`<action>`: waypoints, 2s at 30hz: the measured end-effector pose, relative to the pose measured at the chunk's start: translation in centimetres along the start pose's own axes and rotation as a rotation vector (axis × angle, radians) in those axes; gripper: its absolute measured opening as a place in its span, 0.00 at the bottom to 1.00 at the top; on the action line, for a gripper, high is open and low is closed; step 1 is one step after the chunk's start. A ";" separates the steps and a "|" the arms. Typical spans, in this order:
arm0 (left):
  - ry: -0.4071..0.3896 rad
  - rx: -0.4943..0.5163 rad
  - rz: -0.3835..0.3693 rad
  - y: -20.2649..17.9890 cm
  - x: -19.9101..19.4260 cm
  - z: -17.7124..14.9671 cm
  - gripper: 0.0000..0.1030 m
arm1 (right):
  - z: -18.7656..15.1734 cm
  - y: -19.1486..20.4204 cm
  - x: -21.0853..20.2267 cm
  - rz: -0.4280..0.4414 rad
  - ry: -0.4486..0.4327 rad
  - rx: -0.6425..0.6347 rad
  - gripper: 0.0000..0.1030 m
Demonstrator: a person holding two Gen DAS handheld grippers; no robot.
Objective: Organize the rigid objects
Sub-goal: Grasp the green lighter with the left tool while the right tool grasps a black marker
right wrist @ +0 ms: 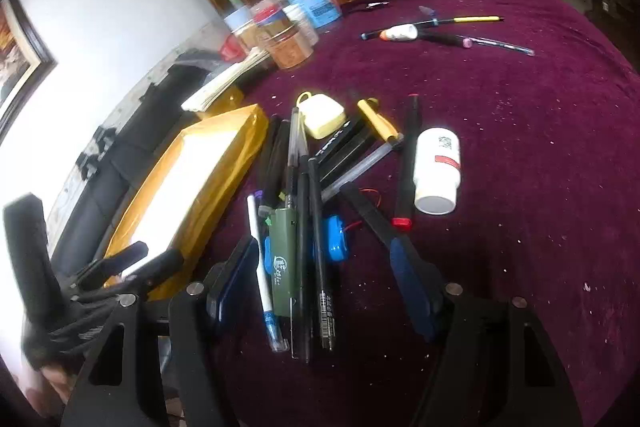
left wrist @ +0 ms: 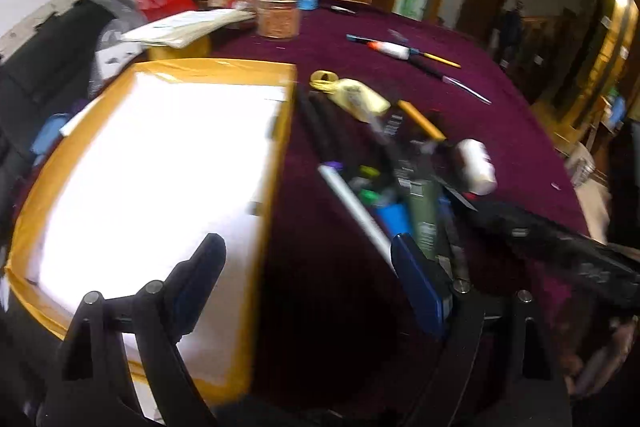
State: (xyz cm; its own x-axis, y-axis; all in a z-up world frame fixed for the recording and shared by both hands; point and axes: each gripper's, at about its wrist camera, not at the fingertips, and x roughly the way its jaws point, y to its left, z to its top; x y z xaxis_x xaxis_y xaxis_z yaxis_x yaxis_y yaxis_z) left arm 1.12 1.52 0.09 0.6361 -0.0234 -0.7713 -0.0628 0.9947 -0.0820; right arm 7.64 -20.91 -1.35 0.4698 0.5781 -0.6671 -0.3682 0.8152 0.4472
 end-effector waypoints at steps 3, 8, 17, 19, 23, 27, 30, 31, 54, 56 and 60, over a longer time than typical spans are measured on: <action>0.033 0.047 -0.024 -1.6 0.3 0.0 0.79 | -0.3 0.1 0.3 0.032 0.017 -0.022 0.57; 0.075 0.014 -0.090 -2.7 2.0 0.2 0.73 | -1.2 -0.2 -1.3 0.007 0.038 -0.013 0.49; 0.191 -0.013 -0.138 -4.8 4.3 1.1 0.55 | 0.9 -2.7 1.6 -0.124 0.183 -0.038 0.37; 0.199 -0.008 -0.134 -4.9 5.3 1.5 0.46 | 0.6 -2.9 2.4 -0.126 0.180 -0.061 0.30; 0.216 -0.007 -0.131 -4.9 6.7 2.1 0.41 | -0.7 -2.0 2.4 -0.156 0.147 -0.128 0.21; 0.223 0.010 -0.158 -5.6 7.3 2.2 0.40 | -1.9 -1.2 1.6 -0.253 0.143 -0.183 0.18; 0.207 0.028 -0.151 -6.4 7.6 2.3 0.31 | -2.2 -0.4 1.6 -0.330 0.127 -0.229 0.18; 0.205 0.021 -0.144 -6.3 7.7 2.4 0.25 | -2.1 -0.1 1.7 -0.345 0.123 -0.233 0.18; 0.178 -0.200 -0.409 0.8 -0.1 1.9 0.10 | -1.1 2.8 -2.1 -0.181 -0.024 -0.064 0.13; 0.179 -0.234 -0.407 3.0 -1.5 2.3 0.10 | -0.8 5.4 -2.3 -0.105 -0.046 -0.104 0.13; 0.169 -0.293 -0.375 7.7 -3.4 2.5 0.10 | -0.7 11.1 -0.8 0.010 -0.031 -0.204 0.13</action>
State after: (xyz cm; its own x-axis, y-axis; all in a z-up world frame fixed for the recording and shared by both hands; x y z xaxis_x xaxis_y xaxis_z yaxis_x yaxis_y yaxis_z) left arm 0.43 9.48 3.66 0.5243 -0.4134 -0.7444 -0.0825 0.8455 -0.5276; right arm 2.61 -12.31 3.71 0.4886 0.5900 -0.6428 -0.5267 0.7868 0.3218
